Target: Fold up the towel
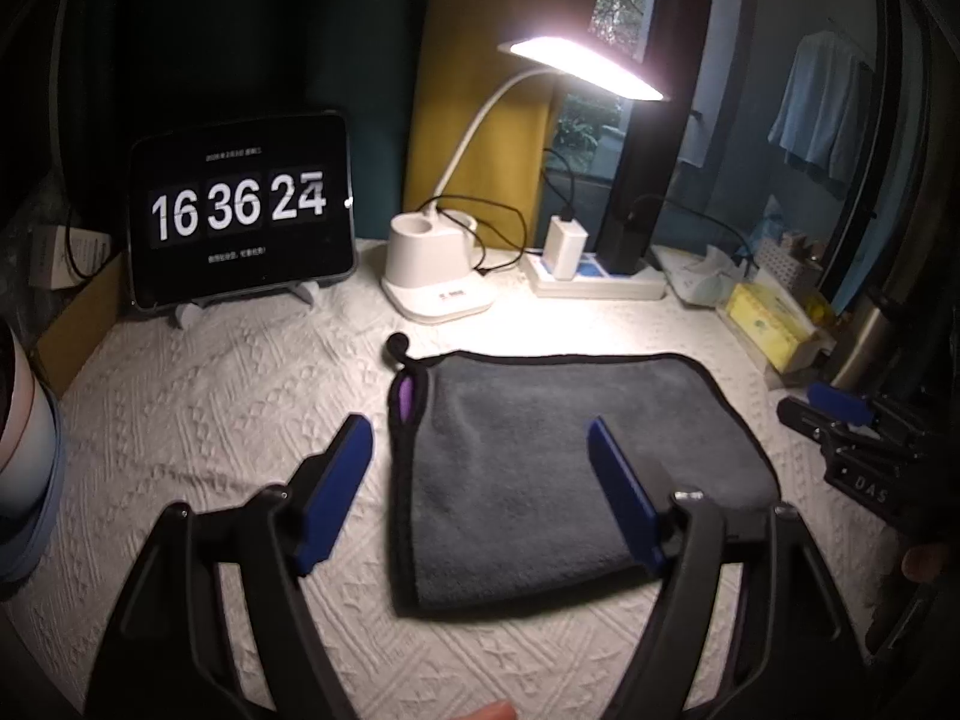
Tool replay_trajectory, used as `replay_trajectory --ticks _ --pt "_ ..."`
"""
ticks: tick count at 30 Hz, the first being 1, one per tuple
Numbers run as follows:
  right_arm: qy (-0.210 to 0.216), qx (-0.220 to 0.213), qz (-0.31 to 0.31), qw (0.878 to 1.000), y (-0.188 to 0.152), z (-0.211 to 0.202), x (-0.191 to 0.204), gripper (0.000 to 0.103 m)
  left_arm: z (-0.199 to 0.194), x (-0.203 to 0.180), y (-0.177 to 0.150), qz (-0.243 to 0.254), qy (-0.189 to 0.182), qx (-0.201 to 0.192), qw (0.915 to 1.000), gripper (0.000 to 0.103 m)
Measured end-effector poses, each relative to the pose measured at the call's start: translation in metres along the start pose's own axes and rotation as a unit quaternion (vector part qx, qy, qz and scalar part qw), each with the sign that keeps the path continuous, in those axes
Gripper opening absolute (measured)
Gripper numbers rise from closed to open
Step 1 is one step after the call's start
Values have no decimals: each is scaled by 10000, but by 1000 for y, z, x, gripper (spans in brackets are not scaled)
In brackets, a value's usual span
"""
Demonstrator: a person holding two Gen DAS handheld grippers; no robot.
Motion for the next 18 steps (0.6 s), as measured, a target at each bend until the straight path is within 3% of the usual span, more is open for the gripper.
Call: replay_trajectory --ticks 18 --pt "-34 -309 121 9994 -31 -62 -5 45 -64 -29 -12 87 -342 -277 9990 76"
Point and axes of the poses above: each gripper's, at about its wrist camera, not at the fingertips, and z roughly the way its jaws point, x to its left, y to its top, the point moved 2 cm from there along z, roughly the way its jaws point, and after that the axes turned 14 degrees about z, right-handed, at the moved point
